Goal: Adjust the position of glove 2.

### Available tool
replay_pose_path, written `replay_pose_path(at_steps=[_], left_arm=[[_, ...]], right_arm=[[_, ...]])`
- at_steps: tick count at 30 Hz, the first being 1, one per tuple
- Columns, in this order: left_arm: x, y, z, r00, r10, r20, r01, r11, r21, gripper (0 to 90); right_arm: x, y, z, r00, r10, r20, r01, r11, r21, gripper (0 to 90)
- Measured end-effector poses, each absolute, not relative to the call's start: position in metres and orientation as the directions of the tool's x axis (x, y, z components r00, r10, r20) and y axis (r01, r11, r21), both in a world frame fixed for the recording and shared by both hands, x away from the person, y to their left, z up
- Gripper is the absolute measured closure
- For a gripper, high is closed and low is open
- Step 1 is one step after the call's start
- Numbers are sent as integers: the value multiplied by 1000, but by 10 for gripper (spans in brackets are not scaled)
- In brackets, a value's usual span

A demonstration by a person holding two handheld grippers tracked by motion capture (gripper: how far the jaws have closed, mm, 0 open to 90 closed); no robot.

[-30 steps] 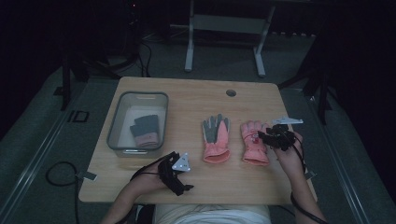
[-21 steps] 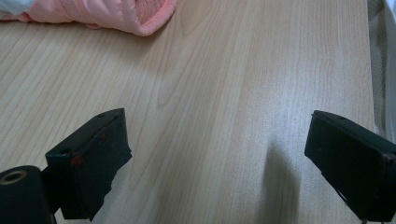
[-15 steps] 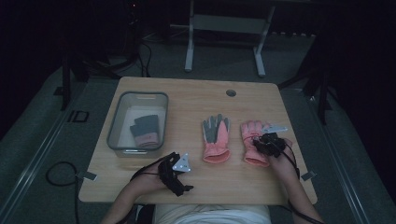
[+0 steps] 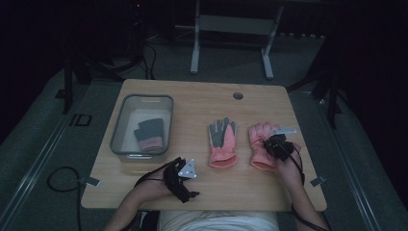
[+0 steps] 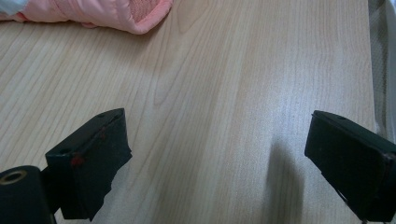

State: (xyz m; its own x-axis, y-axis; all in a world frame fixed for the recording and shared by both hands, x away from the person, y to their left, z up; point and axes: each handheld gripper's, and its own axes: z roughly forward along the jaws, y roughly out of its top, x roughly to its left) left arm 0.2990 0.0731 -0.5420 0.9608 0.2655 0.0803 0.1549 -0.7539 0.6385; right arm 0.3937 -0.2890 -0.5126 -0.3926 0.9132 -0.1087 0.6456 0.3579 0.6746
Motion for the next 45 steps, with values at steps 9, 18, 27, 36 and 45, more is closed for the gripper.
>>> replay_pose_path(at_steps=[9, 18, 27, 36, 45], left_arm=[[300, 73, -542, 961, 264, 83, 151, -753, 641, 60], [300, 73, -542, 960, 265, 92, 147, -754, 641, 59], [300, 73, -542, 958, 270, 95, 148, -751, 644, 59], [299, 73, -542, 960, 263, 99, 141, -756, 640, 59], [299, 73, -542, 961, 259, 99, 138, -758, 638, 60]], right_arm=[[392, -283, -466, -394, 912, -112, 584, 343, 736, 865], [393, -262, -419, -413, 904, -110, 522, 334, 785, 864], [394, -220, -388, -483, 867, -126, 452, 370, 811, 863], [393, -170, -389, -563, 818, -119, 425, 409, 808, 863], [393, -151, -416, -569, 819, -77, 479, 406, 778, 862]])
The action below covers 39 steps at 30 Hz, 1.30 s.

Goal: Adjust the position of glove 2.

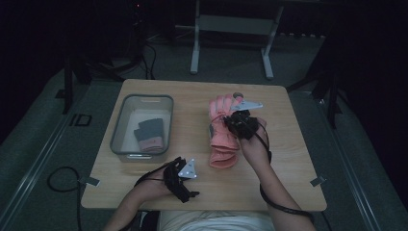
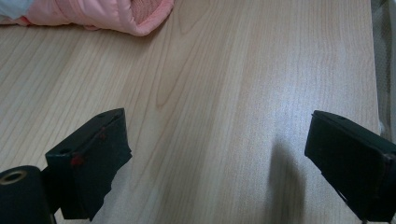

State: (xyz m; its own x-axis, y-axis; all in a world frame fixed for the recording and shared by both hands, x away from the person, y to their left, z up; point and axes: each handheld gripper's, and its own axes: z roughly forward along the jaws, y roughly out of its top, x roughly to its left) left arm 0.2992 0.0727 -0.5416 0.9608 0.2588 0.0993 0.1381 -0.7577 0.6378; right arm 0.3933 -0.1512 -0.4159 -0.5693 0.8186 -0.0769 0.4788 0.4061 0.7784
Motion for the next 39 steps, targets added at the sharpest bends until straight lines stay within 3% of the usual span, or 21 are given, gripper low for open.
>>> replay_pose_path(at_steps=[16, 30, 39], left_arm=[[300, 73, -541, 962, 257, 90, 142, -755, 640, 59], [299, 70, -540, 963, 258, 83, 146, -751, 644, 59], [298, 69, -539, 962, 261, 79, 148, -744, 651, 59]], right_arm=[[402, -151, -465, -536, 843, -44, 585, 408, 701, 860], [399, -152, -483, -528, 847, -57, 600, 420, 680, 857], [402, -150, -485, -536, 843, -51, 589, 417, 692, 762]])
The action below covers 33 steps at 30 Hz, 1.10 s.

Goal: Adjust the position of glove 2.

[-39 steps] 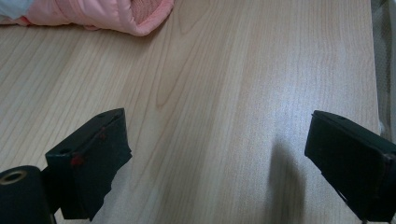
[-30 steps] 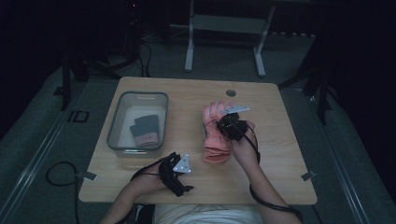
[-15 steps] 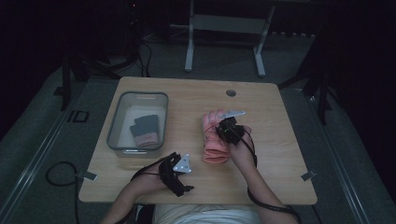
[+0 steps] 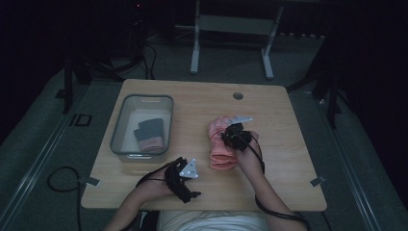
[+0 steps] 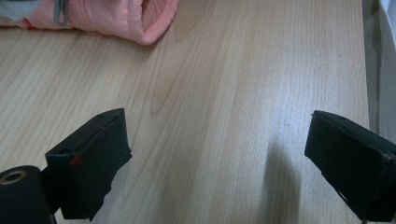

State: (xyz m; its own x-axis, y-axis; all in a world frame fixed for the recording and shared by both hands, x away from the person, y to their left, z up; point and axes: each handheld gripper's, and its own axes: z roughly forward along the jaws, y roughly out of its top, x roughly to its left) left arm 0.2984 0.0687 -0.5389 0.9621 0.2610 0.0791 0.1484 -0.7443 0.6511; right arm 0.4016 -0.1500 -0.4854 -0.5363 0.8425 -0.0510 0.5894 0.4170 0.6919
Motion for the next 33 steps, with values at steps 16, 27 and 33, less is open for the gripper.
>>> replay_pose_path(at_steps=[16, 27, 33], left_arm=[[300, 68, -486, 904, 420, 74, 181, -535, 825, 60], [356, 55, -451, 730, 684, -5, 409, -431, 805, 141], [391, 41, -456, 667, 743, -58, 505, -394, 768, 155]], right_arm=[[406, -168, -454, -568, 818, -87, 500, 427, 753, 592], [409, -180, -445, -583, 810, -67, 498, 421, 758, 591], [411, -176, -458, -591, 804, -67, 506, 434, 746, 598]])
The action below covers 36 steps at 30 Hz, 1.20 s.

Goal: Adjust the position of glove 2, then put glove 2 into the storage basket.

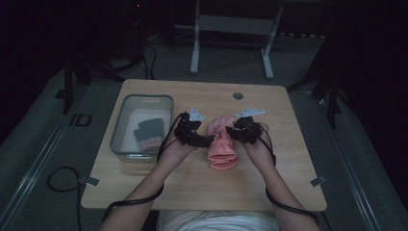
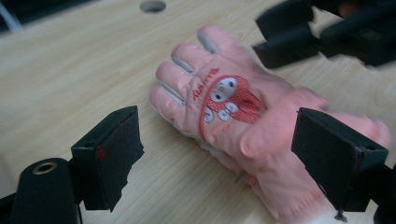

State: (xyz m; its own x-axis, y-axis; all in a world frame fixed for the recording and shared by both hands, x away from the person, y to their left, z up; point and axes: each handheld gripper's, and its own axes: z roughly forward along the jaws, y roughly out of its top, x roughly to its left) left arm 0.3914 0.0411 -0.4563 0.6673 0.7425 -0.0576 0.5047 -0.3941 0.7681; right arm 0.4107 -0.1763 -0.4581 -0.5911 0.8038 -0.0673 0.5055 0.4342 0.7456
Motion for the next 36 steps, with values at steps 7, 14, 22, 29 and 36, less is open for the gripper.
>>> replay_pose_path(at_steps=[7, 14, 22, 29, 36], left_arm=[[420, 20, -491, 639, 760, -118, 618, -415, 668, 154], [437, 12, -521, 577, 772, -268, 738, -352, 576, 166], [447, 10, -539, 551, 707, -444, 798, -290, 528, 395], [449, 13, -542, 560, 660, -501, 802, -280, 527, 607], [446, 7, -529, 592, 667, -452, 775, -317, 547, 728]], right_arm=[[418, -191, -481, -573, 820, 0, 578, 404, 709, 526], [428, -210, -507, -577, 806, 130, 662, 368, 653, 451], [447, -222, -525, -525, 769, 365, 797, 293, 529, 556], [448, -219, -528, -523, 746, 413, 805, 273, 526, 630], [435, -212, -521, -532, 781, 327, 760, 271, 591, 751]])
